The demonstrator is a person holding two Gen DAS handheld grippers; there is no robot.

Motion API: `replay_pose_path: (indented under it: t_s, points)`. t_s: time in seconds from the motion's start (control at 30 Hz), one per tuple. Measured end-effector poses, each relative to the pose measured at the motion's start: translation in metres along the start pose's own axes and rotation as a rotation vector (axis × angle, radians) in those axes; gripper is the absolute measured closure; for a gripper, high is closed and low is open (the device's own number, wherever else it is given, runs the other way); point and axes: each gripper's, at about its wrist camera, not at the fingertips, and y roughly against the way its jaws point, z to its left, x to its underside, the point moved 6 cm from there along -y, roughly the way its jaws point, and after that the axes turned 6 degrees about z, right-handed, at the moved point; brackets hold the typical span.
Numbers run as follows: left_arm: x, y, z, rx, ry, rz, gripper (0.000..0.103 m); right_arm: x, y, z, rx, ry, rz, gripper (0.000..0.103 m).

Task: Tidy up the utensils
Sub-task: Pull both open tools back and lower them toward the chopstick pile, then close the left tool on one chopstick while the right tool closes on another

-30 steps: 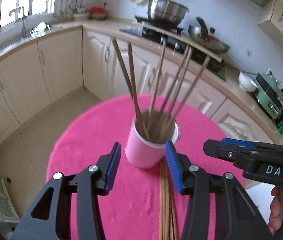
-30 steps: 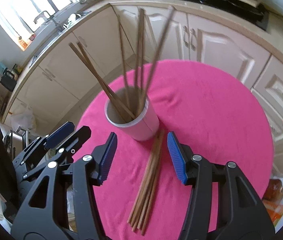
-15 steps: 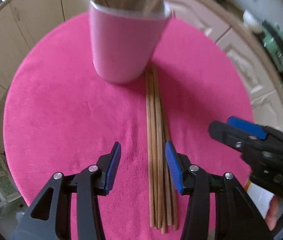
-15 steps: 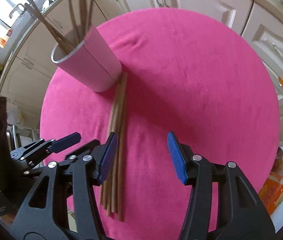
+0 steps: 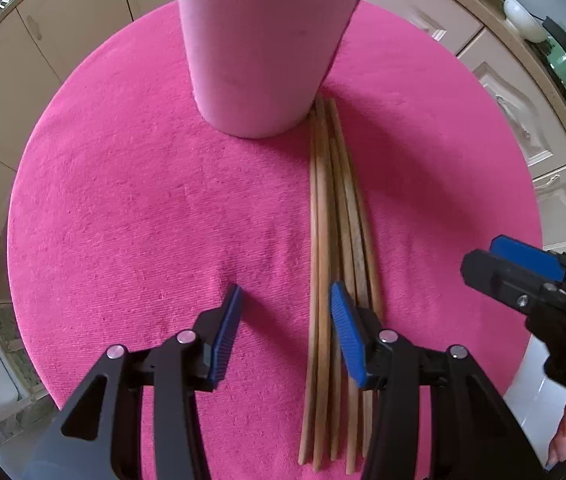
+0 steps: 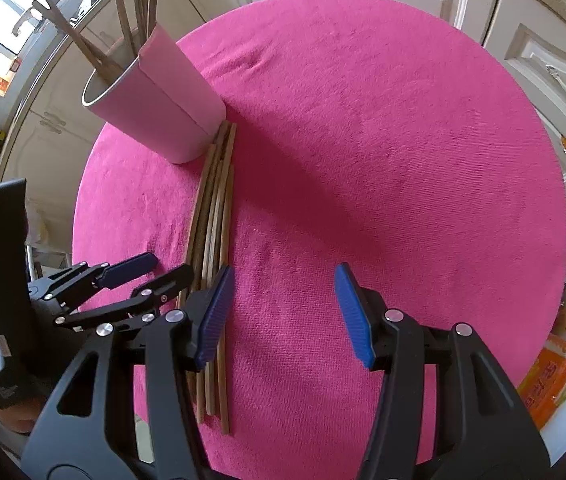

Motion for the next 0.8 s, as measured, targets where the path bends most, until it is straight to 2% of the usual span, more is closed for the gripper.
replay_pose_path:
  t_s: [0.2,0.3,0.37,0.4,0.53,0.67,0.8]
  points:
    - [0.001,0.000,0.007,-0.020,0.012,-0.002,0.057,0.002,-0.016,0.013,-0.002,0.040,0.031,0.051]
    - [0.003,0.001,0.010,-0.012,0.006,0.003,0.057,0.005,-0.024,0.022,0.008,0.070,0.043,0.059]
    - [0.005,0.003,0.013,-0.009,0.016,0.007,0.057,0.007,-0.031,0.027,0.013,0.084,0.059,0.070]
    - [0.005,0.004,0.016,-0.014,0.027,0.010,0.057,0.007,-0.034,0.029,0.016,0.087,0.067,0.071]
    - [0.015,0.010,0.034,-0.004,0.051,0.017,0.057,0.008,-0.040,0.036,0.014,0.108,0.086,0.071]
    - [0.019,0.010,0.039,0.003,0.039,0.017,0.057,0.009,-0.045,0.038,0.030,0.113,0.105,0.076]
    - [0.020,0.011,0.042,0.009,0.047,0.014,0.057,0.008,-0.047,0.039,0.042,0.108,0.114,0.076]
